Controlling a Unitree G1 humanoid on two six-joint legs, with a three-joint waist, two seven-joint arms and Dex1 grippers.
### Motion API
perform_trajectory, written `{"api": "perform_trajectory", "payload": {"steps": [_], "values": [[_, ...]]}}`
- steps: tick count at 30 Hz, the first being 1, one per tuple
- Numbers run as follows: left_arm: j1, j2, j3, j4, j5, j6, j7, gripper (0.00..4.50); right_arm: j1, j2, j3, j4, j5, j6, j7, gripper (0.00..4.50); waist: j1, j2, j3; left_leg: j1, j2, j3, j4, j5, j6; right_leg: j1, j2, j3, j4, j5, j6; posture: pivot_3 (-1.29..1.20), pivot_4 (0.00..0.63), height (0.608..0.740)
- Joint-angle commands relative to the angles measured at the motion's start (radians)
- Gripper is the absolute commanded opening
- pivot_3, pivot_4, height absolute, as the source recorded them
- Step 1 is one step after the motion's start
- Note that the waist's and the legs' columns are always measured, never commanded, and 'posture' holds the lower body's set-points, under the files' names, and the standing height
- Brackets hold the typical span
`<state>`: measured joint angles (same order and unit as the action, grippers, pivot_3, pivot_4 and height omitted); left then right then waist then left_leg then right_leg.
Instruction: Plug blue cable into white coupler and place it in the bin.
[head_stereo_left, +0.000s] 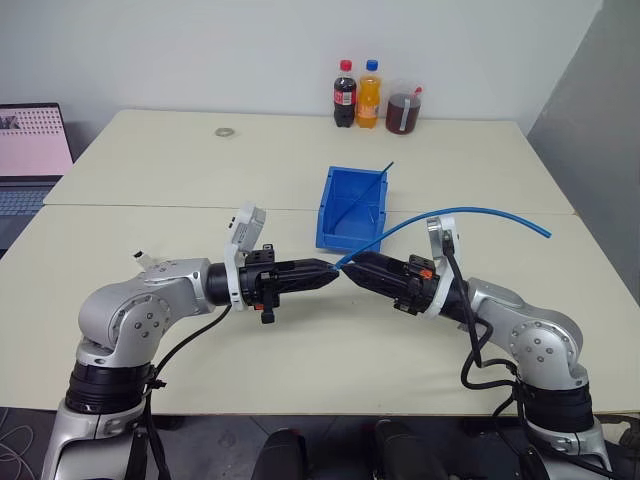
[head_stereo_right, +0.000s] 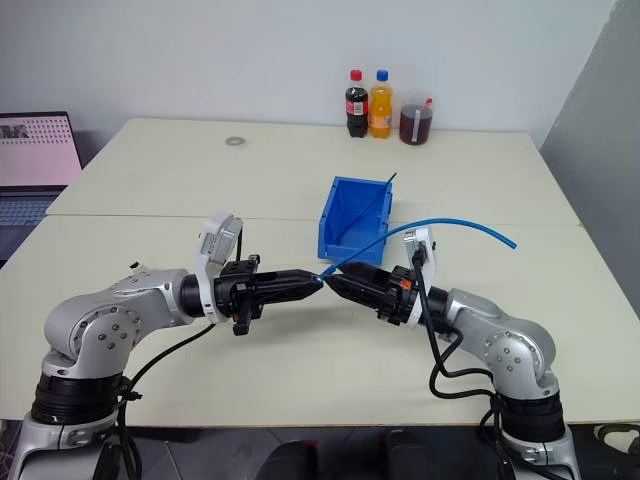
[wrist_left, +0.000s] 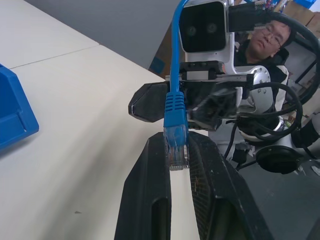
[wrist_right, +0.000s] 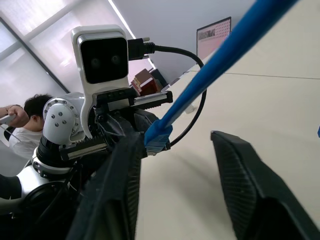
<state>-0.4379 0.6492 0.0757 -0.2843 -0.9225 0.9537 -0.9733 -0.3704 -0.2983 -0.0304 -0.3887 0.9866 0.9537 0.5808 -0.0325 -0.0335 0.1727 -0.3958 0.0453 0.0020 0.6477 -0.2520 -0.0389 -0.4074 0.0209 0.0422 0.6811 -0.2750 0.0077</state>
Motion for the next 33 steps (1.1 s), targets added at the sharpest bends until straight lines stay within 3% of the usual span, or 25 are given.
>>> {"api": "perform_trajectory", "payload": {"steps": [1, 5, 15, 17, 21, 33], "values": [[-0.003, 0.018, 0.000, -0.042, -0.005, -0.021, -0.027, 0.23, -0.019, -0.015, -0.001, -0.011, 0.029, 0.003, 0.019, 1.05, 0.000, 0.000, 0.000, 0.000, 0.000, 0.000, 0.000, 0.000, 0.000, 0.000, 0.000, 0.000, 0.000, 0.000, 0.000, 0.00, 0.150, 0.740], [-0.005, 0.028, -0.006, -0.038, 0.004, -0.029, -0.038, 0.23, -0.023, -0.031, 0.010, -0.013, 0.047, 0.014, 0.032, 0.14, 0.000, 0.000, 0.000, 0.000, 0.000, 0.000, 0.000, 0.000, 0.000, 0.000, 0.000, 0.000, 0.000, 0.000, 0.000, 0.00, 0.150, 0.740], [-0.003, 0.040, -0.016, -0.035, 0.020, -0.043, -0.058, 0.23, -0.007, -0.059, 0.015, -0.037, 0.066, 0.017, 0.045, 0.10, 0.000, 0.000, 0.000, 0.000, 0.000, 0.000, 0.000, 0.000, 0.000, 0.000, 0.000, 0.000, 0.000, 0.000, 0.000, 0.00, 0.150, 0.740], [-0.001, 0.041, -0.018, -0.032, 0.024, -0.048, -0.062, 0.23, -0.007, -0.076, 0.027, -0.037, 0.044, 0.008, 0.055, 0.79, 0.000, 0.000, 0.000, 0.000, 0.000, 0.000, 0.000, 0.000, 0.000, 0.000, 0.000, 0.000, 0.000, 0.000, 0.000, 0.00, 0.150, 0.740], [0.001, 0.046, -0.021, -0.023, 0.031, -0.058, -0.072, 0.23, -0.014, -0.097, 0.039, -0.041, 0.038, 0.007, 0.057, 1.69, 0.000, 0.000, 0.000, 0.000, 0.000, 0.000, 0.000, 0.000, 0.000, 0.000, 0.000, 0.000, 0.000, 0.000, 0.000, 0.00, 0.150, 0.740], [0.015, 0.059, -0.034, -0.012, 0.063, -0.090, -0.114, 0.23, -0.054, -0.056, 0.032, -0.023, 0.086, 0.008, 0.012, 1.70, 0.000, 0.000, 0.000, 0.000, 0.000, 0.000, -0.001, 0.000, 0.000, -0.001, 0.000, 0.000, 0.000, 0.000, 0.000, 0.00, 0.150, 0.740]]}}
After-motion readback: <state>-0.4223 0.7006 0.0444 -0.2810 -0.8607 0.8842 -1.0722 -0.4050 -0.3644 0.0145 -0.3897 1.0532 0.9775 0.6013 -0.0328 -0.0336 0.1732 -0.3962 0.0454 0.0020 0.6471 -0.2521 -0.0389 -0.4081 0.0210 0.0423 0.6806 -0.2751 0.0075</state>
